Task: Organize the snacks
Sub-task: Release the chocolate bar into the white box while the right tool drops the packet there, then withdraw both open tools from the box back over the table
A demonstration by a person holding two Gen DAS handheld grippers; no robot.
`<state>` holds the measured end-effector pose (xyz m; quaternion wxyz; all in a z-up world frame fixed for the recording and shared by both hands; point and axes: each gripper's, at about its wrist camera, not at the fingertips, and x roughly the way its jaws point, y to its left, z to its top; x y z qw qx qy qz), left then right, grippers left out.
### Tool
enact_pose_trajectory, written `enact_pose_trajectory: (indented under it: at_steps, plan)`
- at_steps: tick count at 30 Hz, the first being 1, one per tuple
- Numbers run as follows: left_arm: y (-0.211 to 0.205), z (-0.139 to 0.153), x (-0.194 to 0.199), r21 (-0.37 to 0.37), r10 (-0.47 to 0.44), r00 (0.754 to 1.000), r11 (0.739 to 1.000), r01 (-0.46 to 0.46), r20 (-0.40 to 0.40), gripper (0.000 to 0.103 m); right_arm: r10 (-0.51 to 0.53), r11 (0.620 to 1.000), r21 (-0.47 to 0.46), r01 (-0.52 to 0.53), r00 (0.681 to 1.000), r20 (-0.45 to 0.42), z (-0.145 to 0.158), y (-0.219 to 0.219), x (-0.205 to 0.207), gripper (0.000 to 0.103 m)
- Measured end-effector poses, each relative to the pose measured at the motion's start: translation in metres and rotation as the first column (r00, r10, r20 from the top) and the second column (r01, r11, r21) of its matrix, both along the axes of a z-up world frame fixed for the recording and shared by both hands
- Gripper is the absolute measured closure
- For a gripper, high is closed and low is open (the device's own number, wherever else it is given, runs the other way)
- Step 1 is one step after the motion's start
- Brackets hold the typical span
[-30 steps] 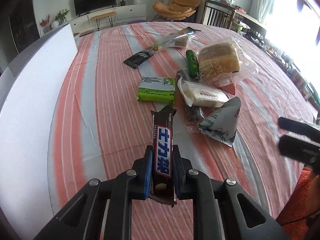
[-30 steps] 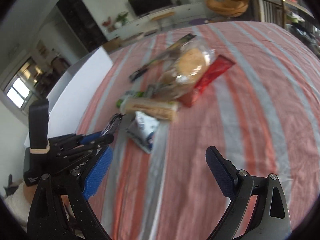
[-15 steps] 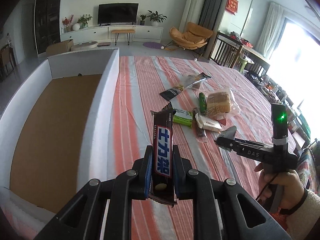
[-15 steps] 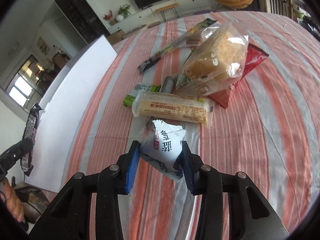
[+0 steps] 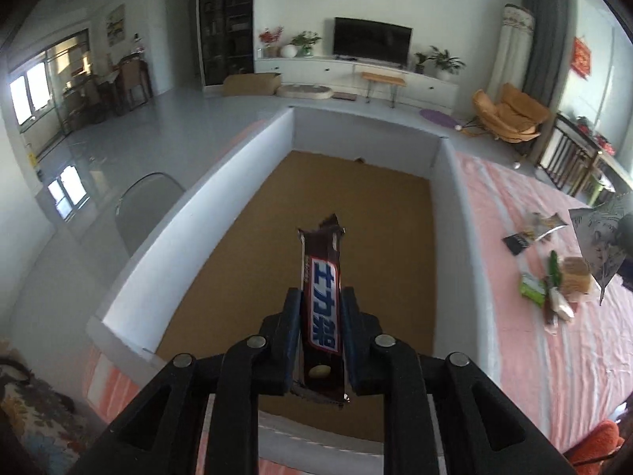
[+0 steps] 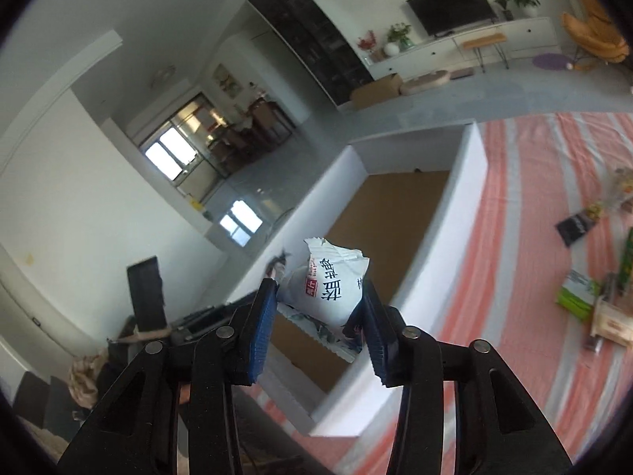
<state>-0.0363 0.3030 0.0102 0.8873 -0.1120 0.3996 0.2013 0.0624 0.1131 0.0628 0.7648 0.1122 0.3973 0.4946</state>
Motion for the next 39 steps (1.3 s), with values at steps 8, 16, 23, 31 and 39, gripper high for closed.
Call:
enact_pose_trajectory:
  at_steps: [8, 16, 23, 31, 39]
  plan:
    - [-0.011, -0.006, -0.004, 0.035, -0.027, 0.999, 0.999, 0.026, 0.047, 0.020, -0.214, 0.938, -0.234, 0.257, 0.958, 0.193, -0.038, -0.069, -0.008, 0.022]
    - [-0.061, -0.007, 0.027, 0.073, -0.219, 0.975, 0.974, 0.216, 0.037, 0.015, -0.525, 0.568, -0.497, 0.656, 0.754, 0.395, -0.130, -0.200, -0.009, 0.023]
    - [-0.124, -0.036, 0.061, 0.272, -0.266, 0.947, 0.912, 0.308, -0.182, 0.015, -0.702, 0.483, -0.414, 0.772, 0.624, 0.345, -0.132, -0.263, -0.017, 0.022]
    - [-0.144, -0.038, 0.056, 0.265, -0.311, 0.929, 0.896, 0.357, -0.199, 0.015, -0.760, 0.456, -0.405, 0.793, 0.583, 0.286, -0.146, -0.277, -0.007, 0.022]
    - [-0.162, -0.035, 0.054, 0.235, -0.312, 0.936, 0.909, 0.345, -0.165, 0.015, -0.789, 0.429, -0.409, 0.805, 0.555, 0.264, -0.154, -0.289, -0.001, 0.022]
